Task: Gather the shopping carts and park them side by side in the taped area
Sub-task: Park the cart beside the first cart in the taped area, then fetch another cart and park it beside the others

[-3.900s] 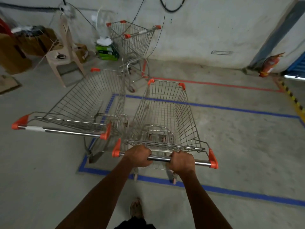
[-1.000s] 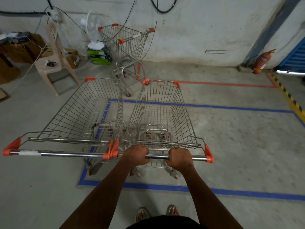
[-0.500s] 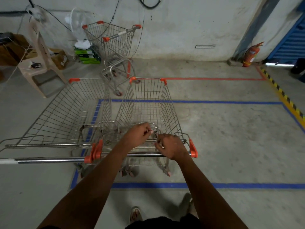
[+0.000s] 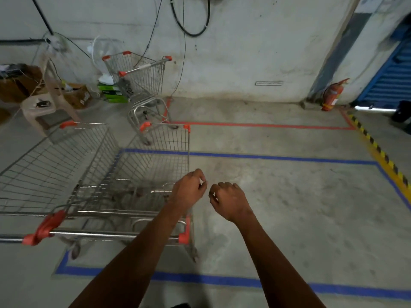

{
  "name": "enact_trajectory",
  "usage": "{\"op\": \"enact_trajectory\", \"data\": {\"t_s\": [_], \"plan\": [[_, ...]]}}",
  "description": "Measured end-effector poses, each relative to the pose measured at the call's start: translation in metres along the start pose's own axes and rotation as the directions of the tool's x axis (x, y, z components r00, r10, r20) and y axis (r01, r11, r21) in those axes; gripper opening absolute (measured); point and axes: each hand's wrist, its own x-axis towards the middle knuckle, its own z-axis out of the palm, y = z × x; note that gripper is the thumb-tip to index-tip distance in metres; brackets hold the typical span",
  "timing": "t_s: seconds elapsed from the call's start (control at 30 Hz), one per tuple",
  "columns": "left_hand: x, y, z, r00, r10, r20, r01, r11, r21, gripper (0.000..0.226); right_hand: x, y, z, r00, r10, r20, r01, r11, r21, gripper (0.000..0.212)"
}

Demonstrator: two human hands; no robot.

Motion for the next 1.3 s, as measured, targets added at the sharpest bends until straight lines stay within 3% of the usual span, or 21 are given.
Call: {"op": "enact_trajectory", "data": {"t_s": [0.2, 0.43, 0.67, 0.87, 1.13, 1.3], "plan": [[0.037, 0.057, 0.034, 0.998, -0.036, -0.058, 0.036, 0.999, -0.007, 0.017, -0.001, 0.103, -0.021, 0.998, 0.060, -0.020, -0.058, 0.994, 0.097, 0.022], [0.135, 0.075, 0.069, 0.986, -0.130, -0.100, 0.132, 0.991, 0.015, 0.018, 0.070, 0.202, -0.030, 0.997, 0.039, -0.068, -0.029, 0.991, 0.133, 0.026], [0.262, 0.069, 0.096, 0.985, -0.129, -0.114, 0.131, 0.991, 0.014, 0.017, 0.195, 0.292, -0.020, 0.995, 0.004, -0.101, 0.010, 0.991, 0.136, 0.022], [0.362, 0.070, 0.081, 0.973, -0.120, -0.198, 0.134, 0.989, 0.058, 0.014, 0.314, 0.352, -0.014, 0.991, -0.111, -0.069, 0.115, 0.991, 0.068, 0.025], [0.484, 0.032, 0.066, 0.951, -0.247, -0.188, 0.275, 0.952, 0.137, 0.021, 0.463, 0.407, 0.006, 0.978, -0.177, -0.107, 0.191, 0.971, 0.144, 0.026], [0.568, -0.006, 0.077, 0.911, -0.302, -0.281, 0.356, 0.920, 0.164, 0.022, 0.578, 0.446, 0.036, 0.964, -0.247, -0.102, 0.264, 0.942, 0.207, 0.027]]}}
